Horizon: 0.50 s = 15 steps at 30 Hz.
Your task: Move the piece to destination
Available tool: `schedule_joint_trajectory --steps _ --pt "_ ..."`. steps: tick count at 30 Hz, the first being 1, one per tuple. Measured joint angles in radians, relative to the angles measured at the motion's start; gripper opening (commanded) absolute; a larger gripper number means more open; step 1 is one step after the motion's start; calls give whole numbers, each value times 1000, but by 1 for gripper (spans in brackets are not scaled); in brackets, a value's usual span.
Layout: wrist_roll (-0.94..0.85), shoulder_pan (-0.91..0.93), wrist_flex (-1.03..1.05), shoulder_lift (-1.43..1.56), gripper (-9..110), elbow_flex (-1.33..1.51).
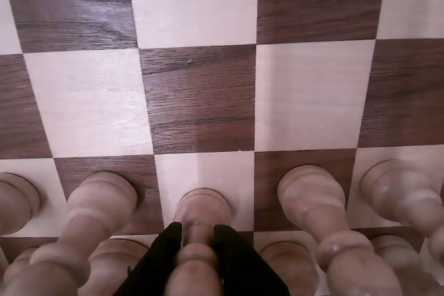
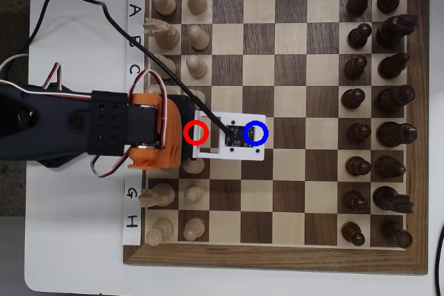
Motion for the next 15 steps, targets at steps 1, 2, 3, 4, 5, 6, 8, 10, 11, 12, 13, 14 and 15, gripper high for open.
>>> schedule_joint_trajectory --steps 1,2,3,4,5,6,8,10,11,12,13,14,15 --pt "0 2 8 0 0 -3" --pt "3 3 14 0 0 -11" --pt "6 3 17 0 0 -18" --pt "6 3 21 0 0 -25" --pt "6 5 21 0 0 -31" --pt "6 8 21 0 0 -35" --pt "6 12 28 0 0 -51" --pt "6 12 34 0 0 -64" --pt "6 11 38 0 0 -69" --pt "6 11 40 0 0 -72" --pt "6 15 40 0 0 -77" --pt "6 18 43 0 0 -81" --pt "6 20 48 0 0 -87"
